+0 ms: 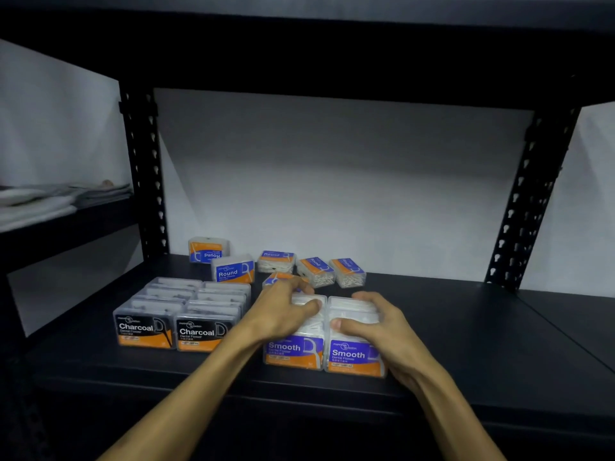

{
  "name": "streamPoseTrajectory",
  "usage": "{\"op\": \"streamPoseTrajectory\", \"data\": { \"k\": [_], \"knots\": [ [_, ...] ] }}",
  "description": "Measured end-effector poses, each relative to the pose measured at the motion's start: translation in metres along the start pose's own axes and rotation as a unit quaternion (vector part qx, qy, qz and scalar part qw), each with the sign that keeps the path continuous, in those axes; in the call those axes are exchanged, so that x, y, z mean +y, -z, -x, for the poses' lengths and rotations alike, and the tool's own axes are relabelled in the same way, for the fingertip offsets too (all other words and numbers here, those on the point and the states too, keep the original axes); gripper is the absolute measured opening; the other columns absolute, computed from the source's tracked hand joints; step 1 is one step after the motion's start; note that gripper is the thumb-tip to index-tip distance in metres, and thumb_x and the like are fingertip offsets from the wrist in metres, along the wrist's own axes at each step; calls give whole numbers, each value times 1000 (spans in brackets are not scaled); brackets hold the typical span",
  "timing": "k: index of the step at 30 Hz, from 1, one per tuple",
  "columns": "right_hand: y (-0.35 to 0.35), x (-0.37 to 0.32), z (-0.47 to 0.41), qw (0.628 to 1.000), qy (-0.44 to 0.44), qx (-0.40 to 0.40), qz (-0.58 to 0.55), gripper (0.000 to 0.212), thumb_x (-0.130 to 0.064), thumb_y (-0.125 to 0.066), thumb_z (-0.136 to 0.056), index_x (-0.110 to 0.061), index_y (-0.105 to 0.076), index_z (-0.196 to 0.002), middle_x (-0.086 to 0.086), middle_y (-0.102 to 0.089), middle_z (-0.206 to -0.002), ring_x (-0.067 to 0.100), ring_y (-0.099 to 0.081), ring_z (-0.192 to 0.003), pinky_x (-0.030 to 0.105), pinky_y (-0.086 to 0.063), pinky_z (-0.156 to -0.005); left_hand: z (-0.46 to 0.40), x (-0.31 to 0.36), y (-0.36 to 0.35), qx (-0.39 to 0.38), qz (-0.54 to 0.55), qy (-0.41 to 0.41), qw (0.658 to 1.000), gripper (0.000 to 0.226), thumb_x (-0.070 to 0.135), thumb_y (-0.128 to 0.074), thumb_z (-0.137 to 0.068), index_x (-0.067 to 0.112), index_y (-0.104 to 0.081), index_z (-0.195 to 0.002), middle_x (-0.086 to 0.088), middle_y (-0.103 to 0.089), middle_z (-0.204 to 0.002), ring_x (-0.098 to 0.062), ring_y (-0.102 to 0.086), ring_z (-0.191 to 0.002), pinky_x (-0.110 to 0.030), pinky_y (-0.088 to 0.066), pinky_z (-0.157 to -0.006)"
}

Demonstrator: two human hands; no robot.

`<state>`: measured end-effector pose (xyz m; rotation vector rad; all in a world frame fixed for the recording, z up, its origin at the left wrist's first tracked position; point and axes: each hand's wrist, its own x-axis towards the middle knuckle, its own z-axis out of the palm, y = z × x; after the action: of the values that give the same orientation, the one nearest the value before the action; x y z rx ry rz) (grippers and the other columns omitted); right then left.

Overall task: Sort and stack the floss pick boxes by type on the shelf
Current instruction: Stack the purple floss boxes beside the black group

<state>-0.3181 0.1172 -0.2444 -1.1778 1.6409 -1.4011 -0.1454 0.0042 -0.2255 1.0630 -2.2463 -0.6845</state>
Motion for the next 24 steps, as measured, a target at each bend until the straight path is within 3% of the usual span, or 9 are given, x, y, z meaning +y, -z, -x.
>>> {"op": "streamPoseTrajectory", "data": {
  "k": [5, 10, 14, 16, 18, 21, 24],
  "knots": [
    [1, -2, 2, 1000, 11, -3, 24, 78, -25, -89, -68, -20, -51, -135, 5, -72, -106, 18, -76, -81, 29, -61, -67, 0, 1, -2, 2, -6, 8, 1000, 35, 40, -64, -90, 25, -63, -122, 3, -63, -129, -15, -58, -116, -30, -46, -100],
    [3, -4, 3, 996, 35, 5, 79, 102, -48, -87, -57, -21, -46, -146, 5, -64, -124, 14, -75, -86, 31, -62, -74, 2, 2, -5, 13, -24, 6, 1000, 36, 43, -62, -88, 27, -63, -121, 2, -64, -126, -15, -59, -112, -26, -47, -92],
    [6, -10, 5, 988, 47, 4, 147, 102, -57, -82, -56, -24, -46, -146, -1, -59, -127, 11, -72, -87, 25, -61, -72, 6, 5, -3, 36, -71, -17, 997, 43, 47, -58, -85, 27, -65, -122, 2, -63, -132, -17, -56, -120, -36, -47, -101],
    [9, -13, 5, 985, 40, -2, 171, 112, -67, -77, -48, -26, -44, -148, 0, -60, -131, 9, -72, -87, 22, -60, -69, 6, 6, -2, 44, -96, -28, 994, 43, 47, -58, -86, 26, -65, -123, 1, -60, -135, -19, -52, -125, -36, -46, -102],
    [10, -17, 6, 983, 25, -17, 183, 113, -67, -75, -50, -27, -41, -150, -3, -65, -122, 7, -73, -84, 19, -57, -65, 6, 7, -2, 41, -99, -34, 994, 44, 46, -58, -86, 24, -65, -124, -1, -59, -135, -18, -49, -127, -36, -46, -102],
    [9, -19, 5, 986, 14, -26, 166, 96, -52, -81, -67, -24, -41, -149, -14, -67, -101, 4, -73, -79, 18, -56, -65, 4, 4, -4, 33, -83, -38, 995, 44, 43, -58, -88, 21, -65, -125, -2, -59, -135, -18, -46, -129, -33, -41, -104],
    [7, -19, 7, 988, 15, -23, 155, 87, -45, -81, -73, -25, -43, -148, -18, -65, -95, 4, -74, -79, 20, -58, -69, 3, 2, -5, 35, -77, -43, 995, 42, 41, -58, -89, 21, -64, -125, -3, -57, -136, -18, -42, -130, -31, -35, -104]
  ]
}}
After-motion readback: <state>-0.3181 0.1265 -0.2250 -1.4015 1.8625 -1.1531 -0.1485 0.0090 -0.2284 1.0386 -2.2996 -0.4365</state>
